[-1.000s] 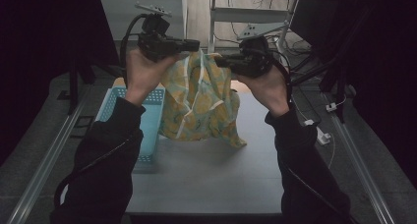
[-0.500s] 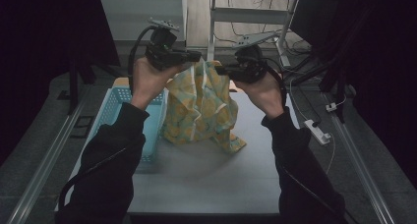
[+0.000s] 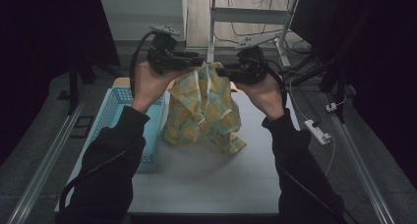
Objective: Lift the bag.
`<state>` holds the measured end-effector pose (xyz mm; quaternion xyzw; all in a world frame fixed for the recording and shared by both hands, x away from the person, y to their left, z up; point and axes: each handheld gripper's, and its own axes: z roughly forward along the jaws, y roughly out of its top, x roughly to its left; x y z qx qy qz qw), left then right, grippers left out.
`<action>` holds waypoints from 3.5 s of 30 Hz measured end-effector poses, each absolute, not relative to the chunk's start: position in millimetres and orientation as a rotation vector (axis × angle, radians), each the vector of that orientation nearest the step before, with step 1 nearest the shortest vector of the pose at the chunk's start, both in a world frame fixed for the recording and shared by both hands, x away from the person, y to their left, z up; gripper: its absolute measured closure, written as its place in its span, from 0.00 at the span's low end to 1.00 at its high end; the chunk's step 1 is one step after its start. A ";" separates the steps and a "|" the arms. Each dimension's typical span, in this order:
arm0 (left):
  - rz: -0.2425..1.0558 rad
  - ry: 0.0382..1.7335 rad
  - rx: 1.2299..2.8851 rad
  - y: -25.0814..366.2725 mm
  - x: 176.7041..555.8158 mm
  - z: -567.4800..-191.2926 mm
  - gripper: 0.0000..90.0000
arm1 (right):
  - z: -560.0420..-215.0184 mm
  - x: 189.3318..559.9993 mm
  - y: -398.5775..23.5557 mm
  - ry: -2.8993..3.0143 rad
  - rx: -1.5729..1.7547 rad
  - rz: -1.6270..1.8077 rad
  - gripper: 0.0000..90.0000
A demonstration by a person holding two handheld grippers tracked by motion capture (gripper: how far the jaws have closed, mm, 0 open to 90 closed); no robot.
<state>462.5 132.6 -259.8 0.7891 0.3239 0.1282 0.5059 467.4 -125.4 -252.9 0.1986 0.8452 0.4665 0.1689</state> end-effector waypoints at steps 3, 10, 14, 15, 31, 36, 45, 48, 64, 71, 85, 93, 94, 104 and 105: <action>0.357 0.763 1.907 134.3 455.2 -258.4 0.56 | -251.1 466.4 -129.2 2.383 0.581 1.340 0.81; 0.430 0.762 1.919 140.4 439.7 -260.7 0.27 | -253.4 462.2 -136.5 2.365 0.616 1.362 0.64; 0.400 0.762 1.915 145.7 432.4 -265.4 0.16 | -256.4 459.6 -140.5 2.376 0.624 1.376 0.54; 0.391 0.761 1.914 147.4 430.7 -266.7 0.14 | -257.0 459.1 -141.7 2.383 0.628 1.376 0.52; 0.298 0.799 1.916 184.7 408.1 -283.0 0.03 | -263.9 445.0 -162.4 2.393 0.640 1.396 0.39; 0.282 0.819 1.919 192.9 401.1 -304.2 0.02 | -276.3 440.5 -170.0 2.397 0.660 1.401 0.33; 0.229 0.818 1.931 196.2 388.3 -352.9 0.00 | -312.9 434.8 -175.5 2.403 0.696 1.343 0.22; 0.232 0.817 1.937 195.6 384.9 -364.4 0.00 | -324.5 433.4 -175.4 2.413 0.700 1.341 0.18; 0.231 0.824 1.955 189.9 365.1 -407.9 0.00 | -369.8 425.2 -189.6 2.392 0.767 1.355 0.05; 0.212 0.863 1.934 194.1 359.8 -427.4 0.00 | -390.4 425.7 -204.6 2.371 0.821 1.346 0.04; 0.204 0.911 1.939 198.5 334.9 -448.9 0.00 | -412.8 416.1 -227.2 2.359 0.879 1.333 0.02; 0.195 0.930 1.933 205.9 314.0 -458.2 0.00 | -418.7 405.8 -241.4 2.341 0.918 1.304 0.01; 0.196 0.935 1.930 207.4 310.5 -459.2 0.00 | -419.6 404.1 -242.9 2.342 0.920 1.294 0.01; 0.218 0.972 1.891 228.4 271.6 -465.7 0.00 | -427.4 381.5 -255.9 2.317 0.948 1.257 0.00; 0.224 0.977 1.891 229.6 269.6 -466.6 0.00 | -428.2 378.8 -257.3 2.312 0.951 1.260 0.00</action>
